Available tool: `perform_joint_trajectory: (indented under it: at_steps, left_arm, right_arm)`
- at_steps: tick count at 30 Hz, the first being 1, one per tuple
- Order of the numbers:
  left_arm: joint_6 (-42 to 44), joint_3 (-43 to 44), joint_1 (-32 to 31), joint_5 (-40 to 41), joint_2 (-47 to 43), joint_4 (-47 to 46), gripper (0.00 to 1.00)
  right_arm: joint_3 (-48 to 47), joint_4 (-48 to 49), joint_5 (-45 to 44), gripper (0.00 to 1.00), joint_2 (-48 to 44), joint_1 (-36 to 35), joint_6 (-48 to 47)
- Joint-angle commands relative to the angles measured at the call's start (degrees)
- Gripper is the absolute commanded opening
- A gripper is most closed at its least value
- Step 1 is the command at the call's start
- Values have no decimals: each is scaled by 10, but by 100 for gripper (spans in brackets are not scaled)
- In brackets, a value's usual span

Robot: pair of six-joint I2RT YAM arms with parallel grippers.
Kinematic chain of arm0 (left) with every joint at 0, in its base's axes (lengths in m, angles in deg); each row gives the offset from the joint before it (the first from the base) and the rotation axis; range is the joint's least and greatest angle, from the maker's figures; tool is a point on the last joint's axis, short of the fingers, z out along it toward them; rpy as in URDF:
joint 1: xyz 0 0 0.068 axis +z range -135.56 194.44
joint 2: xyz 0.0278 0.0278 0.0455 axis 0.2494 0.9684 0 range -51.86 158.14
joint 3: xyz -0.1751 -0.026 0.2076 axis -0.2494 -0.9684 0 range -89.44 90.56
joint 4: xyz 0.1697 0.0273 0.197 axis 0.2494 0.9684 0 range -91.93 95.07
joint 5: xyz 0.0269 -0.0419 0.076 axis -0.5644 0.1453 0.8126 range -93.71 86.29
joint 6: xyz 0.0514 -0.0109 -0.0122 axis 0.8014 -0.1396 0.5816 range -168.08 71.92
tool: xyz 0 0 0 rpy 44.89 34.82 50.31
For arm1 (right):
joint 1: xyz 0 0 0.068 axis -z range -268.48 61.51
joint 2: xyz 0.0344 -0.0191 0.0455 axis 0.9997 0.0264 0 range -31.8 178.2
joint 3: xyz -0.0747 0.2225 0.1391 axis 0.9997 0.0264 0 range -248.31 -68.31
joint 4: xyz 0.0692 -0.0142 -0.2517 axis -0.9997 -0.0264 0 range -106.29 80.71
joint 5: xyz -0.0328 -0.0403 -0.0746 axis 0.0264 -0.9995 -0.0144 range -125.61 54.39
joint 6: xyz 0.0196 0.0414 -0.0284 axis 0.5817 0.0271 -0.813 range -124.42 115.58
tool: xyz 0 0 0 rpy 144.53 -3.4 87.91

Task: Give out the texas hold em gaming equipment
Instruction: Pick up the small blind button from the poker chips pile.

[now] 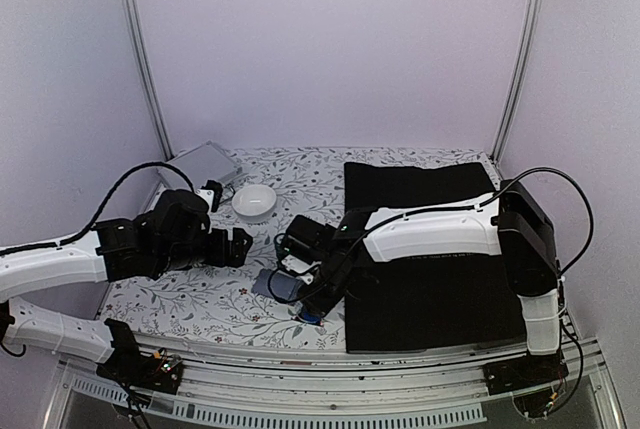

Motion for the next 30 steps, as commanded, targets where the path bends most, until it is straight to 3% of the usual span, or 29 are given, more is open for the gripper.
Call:
perform_joint_trajectory:
  at_steps: [1,4,11,30]
  left_arm:
    - [9,-10,-3,4,-3,-9,98]
    - [9,-10,-4,5,-2,-10,98]
    - [12,-12,-3,5,4,-11,98]
    - [18,-14,-4,5,7,-14,98]
  right_arm:
    - [-15,-9,-12,38,7,-3,4]
    - [-19,-17,-9,50,14,-3,3]
    - [-38,-15,-16,57,22,-29,-5]
    - [-57,-43,-88,61,39,-30,-4]
